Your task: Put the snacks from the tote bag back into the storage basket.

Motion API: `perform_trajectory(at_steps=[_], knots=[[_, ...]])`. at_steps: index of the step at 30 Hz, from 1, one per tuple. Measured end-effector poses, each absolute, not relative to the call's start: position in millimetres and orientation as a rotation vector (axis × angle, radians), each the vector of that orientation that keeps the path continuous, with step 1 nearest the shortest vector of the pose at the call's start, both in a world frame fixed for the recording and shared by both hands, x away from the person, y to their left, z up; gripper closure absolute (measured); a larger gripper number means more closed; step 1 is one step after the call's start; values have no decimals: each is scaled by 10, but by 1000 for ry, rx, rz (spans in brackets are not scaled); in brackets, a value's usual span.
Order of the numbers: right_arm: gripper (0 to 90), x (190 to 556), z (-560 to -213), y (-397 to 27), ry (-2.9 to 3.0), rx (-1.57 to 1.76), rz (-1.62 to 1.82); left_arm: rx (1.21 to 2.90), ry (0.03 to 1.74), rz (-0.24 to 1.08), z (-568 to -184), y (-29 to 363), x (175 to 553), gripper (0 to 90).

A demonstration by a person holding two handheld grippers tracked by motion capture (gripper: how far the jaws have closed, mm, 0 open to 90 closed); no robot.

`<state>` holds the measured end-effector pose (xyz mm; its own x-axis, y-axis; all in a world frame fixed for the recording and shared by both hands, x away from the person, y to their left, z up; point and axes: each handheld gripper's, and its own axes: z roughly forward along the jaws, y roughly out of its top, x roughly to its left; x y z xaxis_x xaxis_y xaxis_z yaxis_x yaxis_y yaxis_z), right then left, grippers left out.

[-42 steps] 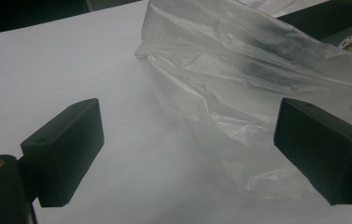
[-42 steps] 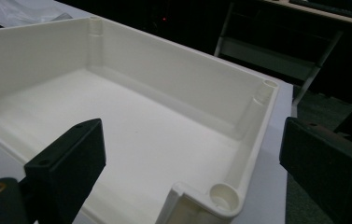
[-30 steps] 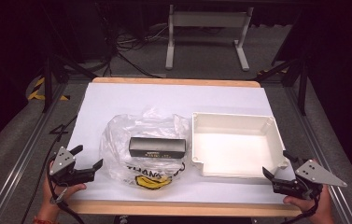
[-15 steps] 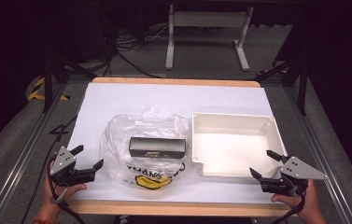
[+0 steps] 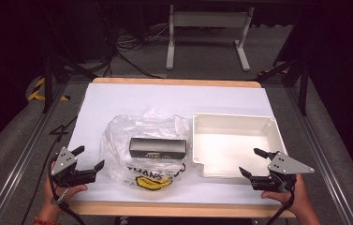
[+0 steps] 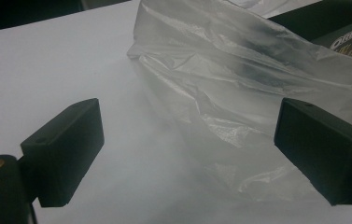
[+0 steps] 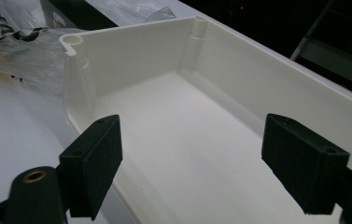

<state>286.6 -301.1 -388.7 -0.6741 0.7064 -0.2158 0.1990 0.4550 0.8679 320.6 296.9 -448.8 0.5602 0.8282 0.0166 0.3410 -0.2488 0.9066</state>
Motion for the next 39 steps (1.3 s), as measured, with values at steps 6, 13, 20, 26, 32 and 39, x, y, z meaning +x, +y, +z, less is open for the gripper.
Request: perform_trajectory(at_steps=[6, 13, 20, 26, 32, 39], knots=[[223, 2970, -3806, -2840, 2208, 665, 1172, 1827, 958, 635, -4487, 2972, 3208, 91], [239, 3160, -3717, -2700, 2234, 615, 1197, 1826, 953, 629, -4480, 2969, 3203, 90], [264, 3375, -3644, -2527, 2269, 559, 1212, 1834, 950, 629, -4482, 2955, 3209, 90], [269, 3560, -3559, -2303, 2339, 483, 1194, 1831, 951, 627, -4483, 2963, 3213, 90], [268, 3690, -3458, -2062, 2395, 410, 1179, 1828, 947, 624, -4482, 2970, 3208, 89], [268, 3837, -3373, -1753, 2467, 327, 1168, 1835, 944, 626, -4480, 2954, 3213, 89]])
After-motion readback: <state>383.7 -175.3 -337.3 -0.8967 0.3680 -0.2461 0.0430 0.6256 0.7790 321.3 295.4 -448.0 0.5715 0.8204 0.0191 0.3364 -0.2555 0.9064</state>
